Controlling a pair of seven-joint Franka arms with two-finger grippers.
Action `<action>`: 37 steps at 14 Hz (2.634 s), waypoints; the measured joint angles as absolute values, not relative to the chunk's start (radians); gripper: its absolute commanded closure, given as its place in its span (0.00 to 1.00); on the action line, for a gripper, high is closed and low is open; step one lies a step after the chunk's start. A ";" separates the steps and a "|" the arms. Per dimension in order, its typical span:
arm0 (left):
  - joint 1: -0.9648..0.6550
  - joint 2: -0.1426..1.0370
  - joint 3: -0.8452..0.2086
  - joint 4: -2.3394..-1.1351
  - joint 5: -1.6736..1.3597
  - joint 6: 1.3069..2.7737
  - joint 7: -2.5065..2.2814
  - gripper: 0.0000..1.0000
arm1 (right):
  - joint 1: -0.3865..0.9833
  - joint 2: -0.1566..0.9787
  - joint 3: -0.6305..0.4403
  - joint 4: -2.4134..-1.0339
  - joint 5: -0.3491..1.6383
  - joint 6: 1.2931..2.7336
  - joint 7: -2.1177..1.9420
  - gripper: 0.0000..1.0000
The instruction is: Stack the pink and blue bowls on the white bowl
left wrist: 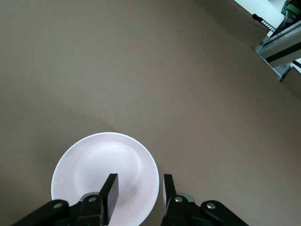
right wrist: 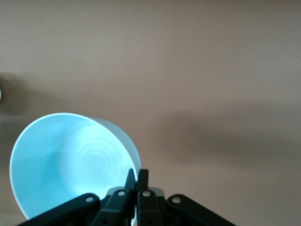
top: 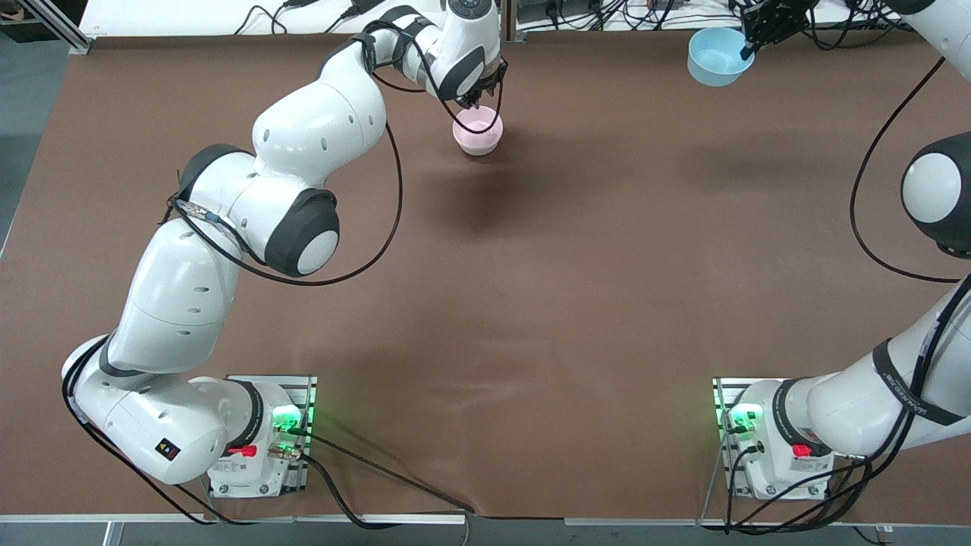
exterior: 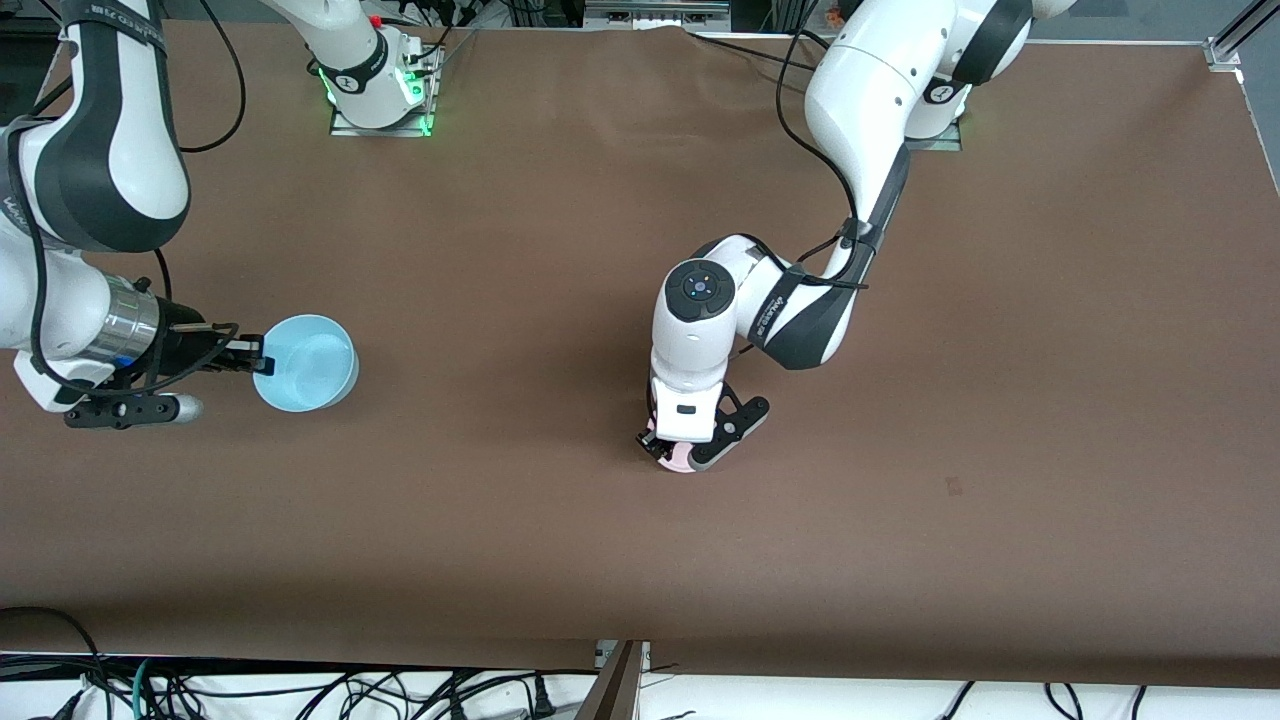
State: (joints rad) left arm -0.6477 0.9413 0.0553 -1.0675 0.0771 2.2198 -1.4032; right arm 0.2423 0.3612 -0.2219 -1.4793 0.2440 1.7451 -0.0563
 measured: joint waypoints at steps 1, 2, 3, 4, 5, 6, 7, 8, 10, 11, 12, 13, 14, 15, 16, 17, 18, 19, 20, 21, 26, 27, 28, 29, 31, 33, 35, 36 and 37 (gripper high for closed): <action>-0.648 0.941 0.056 -1.065 0.077 2.206 -1.395 0.54 | 0.257 0.363 -0.221 -1.480 0.244 1.745 -0.038 1.00; -0.648 0.938 0.057 -1.060 0.077 2.179 -1.379 0.54 | 0.274 0.367 -0.221 -1.481 0.245 1.748 -0.016 1.00; -0.648 0.935 0.057 -1.051 0.077 2.144 -1.362 0.54 | 0.291 0.373 -0.220 -1.481 0.246 1.756 0.007 1.00; -0.647 0.930 0.058 -1.043 0.077 2.116 -1.346 0.54 | 0.309 0.382 -0.219 -1.482 0.253 1.769 0.029 1.00; -0.647 0.920 0.060 -1.036 0.077 2.091 -1.333 0.54 | 0.326 0.392 -0.218 -1.482 0.266 1.790 0.047 1.00; -0.646 0.907 0.062 -1.034 0.077 2.065 -1.319 0.54 | 0.341 0.405 -0.218 -1.483 0.274 1.811 0.063 1.00; -0.645 0.891 0.063 -1.031 0.077 2.033 -1.298 0.54 | 0.354 0.419 -0.217 -1.484 0.279 1.830 0.080 1.00; -0.642 0.874 0.064 -1.029 0.077 1.997 -1.271 0.54 | 0.365 0.433 -0.217 -1.484 0.285 1.847 0.094 1.00; -0.626 0.836 0.065 -1.025 0.075 1.926 -1.209 0.54 | 0.394 0.463 -0.216 -1.486 0.301 1.893 0.131 1.00; -0.612 0.813 0.065 -1.023 0.064 1.891 -1.169 0.54 | 0.416 0.481 -0.215 -1.486 0.303 1.929 0.158 1.00; -0.594 0.789 0.066 -1.022 0.044 1.856 -1.118 0.54 | 0.440 0.501 -0.214 -1.488 0.304 1.969 0.194 1.00; -0.574 0.764 0.066 -1.021 0.022 1.823 -1.062 0.54 | 0.469 0.522 -0.212 -1.488 0.305 2.013 0.237 1.00; -0.548 0.738 0.066 -1.020 0.003 1.792 -1.008 0.54 | 0.502 0.544 -0.211 -1.488 0.305 2.061 0.287 1.00; -0.519 0.714 0.067 -1.020 -0.013 1.766 -0.956 0.54 | 0.533 0.566 -0.211 -1.484 0.306 2.099 0.339 1.00; -0.491 0.695 0.066 -1.020 -0.027 1.746 -0.909 0.54 | 0.561 0.590 -0.209 -1.469 0.309 2.120 0.392 1.00; -0.464 0.680 0.066 -1.020 -0.039 1.729 -0.865 0.54 | 0.584 0.618 -0.206 -1.442 0.315 2.132 0.445 1.00; -0.439 0.670 0.066 -1.020 -0.045 1.715 -0.824 0.53 | 0.600 0.649 -0.197 -1.405 0.320 2.141 0.500 1.00; -0.419 0.664 0.066 -1.020 -0.047 1.702 -0.786 0.53 | 0.610 0.684 -0.182 -1.360 0.322 2.148 0.557 1.00; -0.402 0.660 0.065 -1.020 -0.047 1.692 -0.751 0.53 | 0.617 0.719 -0.167 -1.316 0.322 2.153 0.612 1.00; -0.389 0.657 0.065 -1.020 -0.047 1.683 -0.718 0.53 | 0.626 0.752 -0.156 -1.279 0.323 2.166 0.667 1.00; -0.325 0.644 0.066 -1.021 -0.047 1.652 -0.562 0.53 | 0.720 0.855 -0.146 -1.218 0.323 2.306 0.879 1.00; -0.310 0.640 0.066 -1.021 -0.047 1.647 -0.529 0.53 | 0.733 0.865 -0.146 -1.214 0.323 2.322 0.906 1.00; -0.293 0.635 0.066 -1.021 -0.047 1.643 -0.495 0.53 | 0.742 0.873 -0.146 -1.209 0.323 2.338 0.927 1.00; -0.277 0.628 0.066 -1.021 -0.047 1.636 -0.462 0.53 | 0.749 0.881 -0.146 -1.204 0.323 2.351 0.946 1.00; -0.249 0.617 0.066 -1.021 -0.047 1.629 -0.405 0.53 | 0.759 0.898 -0.146 -1.190 0.323 2.368 0.974 1.00; -0.233 0.611 0.066 -1.021 -0.047 1.628 -0.368 0.53 | 0.770 0.919 -0.145 -1.182 0.323 2.390 0.987 1.00; -0.222 0.607 0.066 -1.021 -0.047 1.622 -0.327 0.53 | 0.779 0.940 -0.145 -1.176 0.323 2.404 0.998 1.00; -0.215 0.606 0.067 -1.021 -0.047 1.611 -0.299 0.53 | 0.782 0.947 -0.145 -1.175 0.323 2.409 1.001 1.00; -0.207 0.603 0.067 -1.023 -0.047 1.600 -0.269 0.53 | 0.784 0.951 -0.145 -1.174 0.323 2.412 1.002 1.00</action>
